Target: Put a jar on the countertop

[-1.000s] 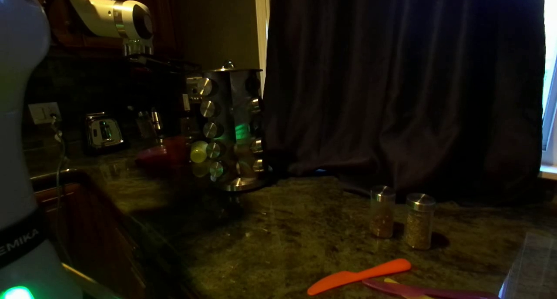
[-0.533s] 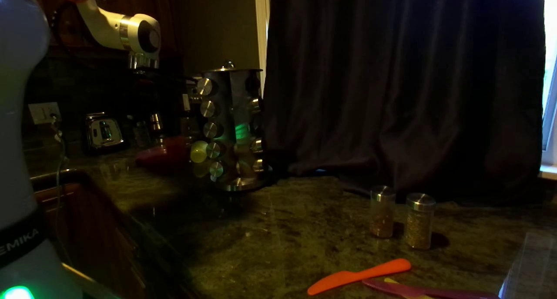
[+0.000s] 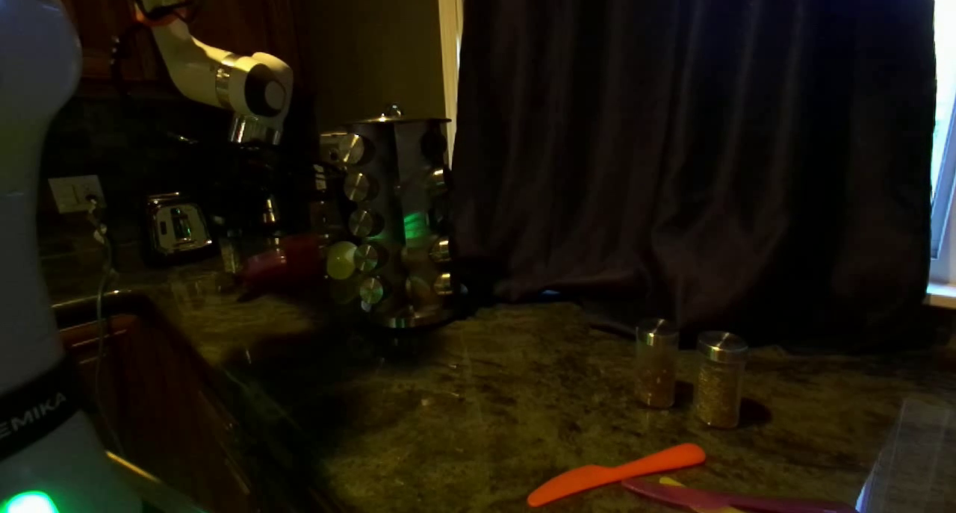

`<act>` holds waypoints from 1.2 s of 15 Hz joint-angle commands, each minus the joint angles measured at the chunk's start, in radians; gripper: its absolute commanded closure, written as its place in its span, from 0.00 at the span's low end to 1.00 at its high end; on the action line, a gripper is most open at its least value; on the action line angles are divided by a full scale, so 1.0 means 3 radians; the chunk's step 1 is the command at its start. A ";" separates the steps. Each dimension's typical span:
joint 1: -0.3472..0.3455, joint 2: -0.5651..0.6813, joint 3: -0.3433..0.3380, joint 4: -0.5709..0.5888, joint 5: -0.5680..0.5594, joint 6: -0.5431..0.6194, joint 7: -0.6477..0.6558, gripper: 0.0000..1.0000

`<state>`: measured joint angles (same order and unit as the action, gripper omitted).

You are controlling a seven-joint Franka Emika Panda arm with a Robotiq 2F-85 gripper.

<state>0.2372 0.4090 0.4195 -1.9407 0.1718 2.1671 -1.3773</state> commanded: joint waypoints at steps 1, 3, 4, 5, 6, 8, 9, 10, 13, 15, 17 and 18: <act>0.0001 0.0069 0.0035 -0.0018 -0.0001 0.0144 -0.0383 0.74; 0.0055 0.0103 -0.0016 -0.0003 -0.0113 0.0209 -0.0409 0.74; 0.0079 0.0124 -0.0038 0.0002 -0.0165 0.0270 -0.0399 0.74; 0.0076 0.0144 -0.0032 0.0002 -0.0170 0.0341 -0.0419 0.74; 0.0085 0.0164 -0.0039 0.0003 -0.0214 0.0427 -0.0428 0.74; 0.0079 0.0216 -0.0033 0.0006 -0.0255 0.0585 -0.0463 0.74; 0.0079 0.0246 -0.0034 0.0012 -0.0284 0.0654 -0.0471 0.74; 0.0077 0.0273 -0.0035 0.0016 -0.0316 0.0717 -0.0478 0.74; 0.0067 0.0336 -0.0045 0.0023 -0.0422 0.0861 -0.0482 0.74; 0.0036 0.0383 -0.0035 0.0028 -0.0433 0.0921 -0.0509 0.74; 0.0009 0.0424 -0.0013 0.0055 -0.0406 0.0925 -0.0547 0.74; 0.0007 0.0442 -0.0013 0.0067 -0.0411 0.0919 -0.0557 0.74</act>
<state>0.2444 0.5176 0.4096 -1.9360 0.0550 2.4256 -1.5225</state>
